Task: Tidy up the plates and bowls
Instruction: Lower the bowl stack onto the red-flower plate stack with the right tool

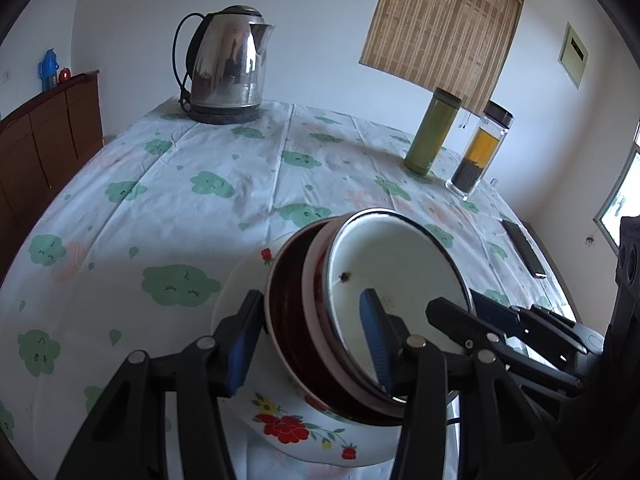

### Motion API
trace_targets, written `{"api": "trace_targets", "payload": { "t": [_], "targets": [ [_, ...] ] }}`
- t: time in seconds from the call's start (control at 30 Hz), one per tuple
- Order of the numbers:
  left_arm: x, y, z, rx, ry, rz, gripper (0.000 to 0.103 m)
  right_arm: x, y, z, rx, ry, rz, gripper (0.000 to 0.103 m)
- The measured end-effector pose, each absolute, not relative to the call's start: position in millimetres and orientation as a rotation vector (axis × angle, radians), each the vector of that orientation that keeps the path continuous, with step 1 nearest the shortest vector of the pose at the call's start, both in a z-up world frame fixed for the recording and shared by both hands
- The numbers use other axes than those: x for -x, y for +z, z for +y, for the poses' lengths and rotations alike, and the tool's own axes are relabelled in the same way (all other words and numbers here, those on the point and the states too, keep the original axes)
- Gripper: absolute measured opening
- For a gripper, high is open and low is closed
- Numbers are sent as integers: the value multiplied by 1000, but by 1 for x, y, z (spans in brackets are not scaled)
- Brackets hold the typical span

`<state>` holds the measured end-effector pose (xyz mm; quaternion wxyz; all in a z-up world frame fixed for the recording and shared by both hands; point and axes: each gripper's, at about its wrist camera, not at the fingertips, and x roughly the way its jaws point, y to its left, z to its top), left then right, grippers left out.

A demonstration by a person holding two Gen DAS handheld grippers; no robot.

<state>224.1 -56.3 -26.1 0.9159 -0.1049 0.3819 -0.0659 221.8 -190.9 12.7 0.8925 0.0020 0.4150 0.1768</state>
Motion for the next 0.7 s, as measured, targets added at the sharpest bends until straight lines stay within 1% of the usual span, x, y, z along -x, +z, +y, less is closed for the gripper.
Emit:
{"api": "trace_targets", "payload": {
  "t": [0.43,0.5,0.7],
  "targets": [
    [-224,-27,-59,202,-137,782,49,-220,11,-196,-38,390,838,32],
    [-224,-28,-59,206,-146,782,55,-220,11,-196,-36,394,832,32],
    [-224,-28,-62,196,-147,780,55,-220,10,-196,-31,402,825,33]
  ]
}}
